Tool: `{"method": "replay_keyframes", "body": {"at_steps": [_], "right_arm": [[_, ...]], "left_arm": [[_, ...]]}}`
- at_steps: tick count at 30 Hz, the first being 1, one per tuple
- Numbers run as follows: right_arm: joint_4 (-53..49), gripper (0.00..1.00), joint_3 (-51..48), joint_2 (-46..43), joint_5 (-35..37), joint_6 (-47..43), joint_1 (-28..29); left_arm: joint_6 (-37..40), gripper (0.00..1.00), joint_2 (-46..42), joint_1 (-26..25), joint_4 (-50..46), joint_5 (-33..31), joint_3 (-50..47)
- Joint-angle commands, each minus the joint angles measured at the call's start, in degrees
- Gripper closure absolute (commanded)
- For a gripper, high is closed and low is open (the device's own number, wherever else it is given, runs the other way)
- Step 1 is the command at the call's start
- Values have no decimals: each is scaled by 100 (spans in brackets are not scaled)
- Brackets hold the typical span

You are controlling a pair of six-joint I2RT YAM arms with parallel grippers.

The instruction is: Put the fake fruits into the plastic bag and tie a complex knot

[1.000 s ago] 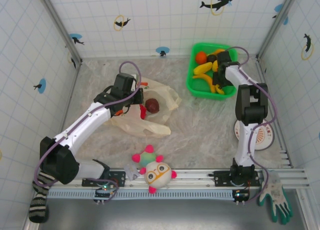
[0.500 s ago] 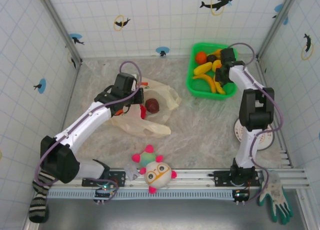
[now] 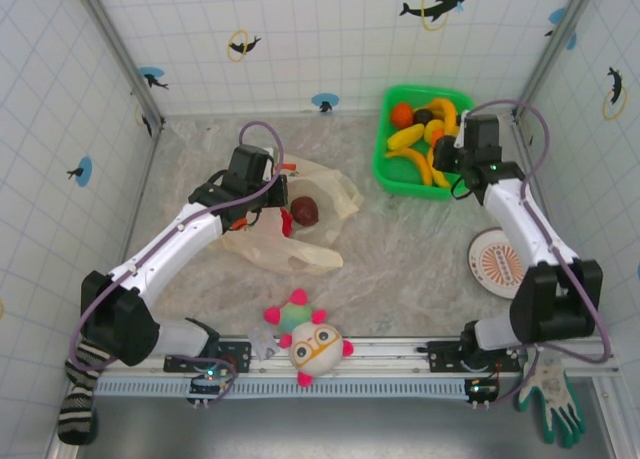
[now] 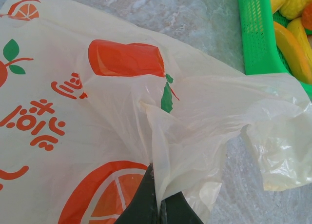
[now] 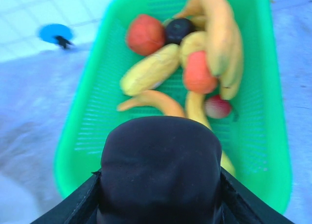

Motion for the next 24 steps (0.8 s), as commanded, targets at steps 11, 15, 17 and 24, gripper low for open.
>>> {"method": "replay_keyframes", "body": {"at_steps": [11, 15, 17, 24], "right_arm": [[1740, 52, -1289, -1352, -981, 889, 2248], [2575, 52, -1509, -1105, -883, 1205, 2983], [2868, 52, -1512, -888, -745, 1252, 3314], [3509, 52, -1175, 350, -294, 1205, 4223]], "left_arm": [[110, 100, -92, 49, 22, -25, -34], [208, 100, -108, 49, -167, -190, 34], [233, 100, -148, 49, -243, -270, 53], [210, 100, -250, 49, -267, -304, 37]]}}
